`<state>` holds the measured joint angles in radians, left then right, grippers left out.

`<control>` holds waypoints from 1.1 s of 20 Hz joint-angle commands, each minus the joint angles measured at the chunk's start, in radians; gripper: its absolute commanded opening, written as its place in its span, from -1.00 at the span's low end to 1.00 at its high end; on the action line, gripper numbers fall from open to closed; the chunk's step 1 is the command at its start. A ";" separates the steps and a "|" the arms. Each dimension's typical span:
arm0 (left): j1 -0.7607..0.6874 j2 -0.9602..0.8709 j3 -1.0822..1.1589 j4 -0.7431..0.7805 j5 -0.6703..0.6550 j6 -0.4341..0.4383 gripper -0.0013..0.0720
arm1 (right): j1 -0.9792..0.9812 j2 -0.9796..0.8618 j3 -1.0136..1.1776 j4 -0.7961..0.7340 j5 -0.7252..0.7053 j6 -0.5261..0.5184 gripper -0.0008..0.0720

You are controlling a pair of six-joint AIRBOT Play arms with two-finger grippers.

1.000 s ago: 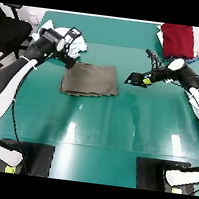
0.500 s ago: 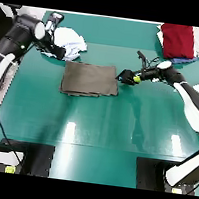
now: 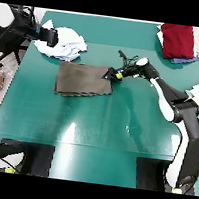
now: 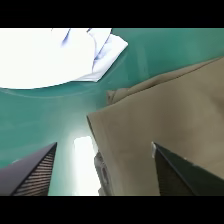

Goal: Fold the shirts.

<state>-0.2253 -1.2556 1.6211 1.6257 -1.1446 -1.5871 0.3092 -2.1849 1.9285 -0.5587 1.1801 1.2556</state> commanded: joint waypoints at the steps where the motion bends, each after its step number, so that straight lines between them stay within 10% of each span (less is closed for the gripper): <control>1: 0.000 0.025 0.000 -0.006 -0.031 0.007 0.99 | 0.040 -0.031 0.135 0.005 0.030 0.066 -0.91; 10: 0.000 0.025 0.000 -0.124 -0.214 -0.006 0.94 | -0.245 0.412 0.076 -0.336 0.247 0.266 -0.92; 22: 0.000 0.025 0.000 -0.285 -0.283 -0.014 0.94 | -1.307 0.762 -0.016 -0.335 0.461 0.384 -0.92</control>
<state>-0.2253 -1.2312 1.6211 1.3796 -1.4181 -1.5944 -0.7448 -1.4811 1.9522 -0.8890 1.5597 1.6150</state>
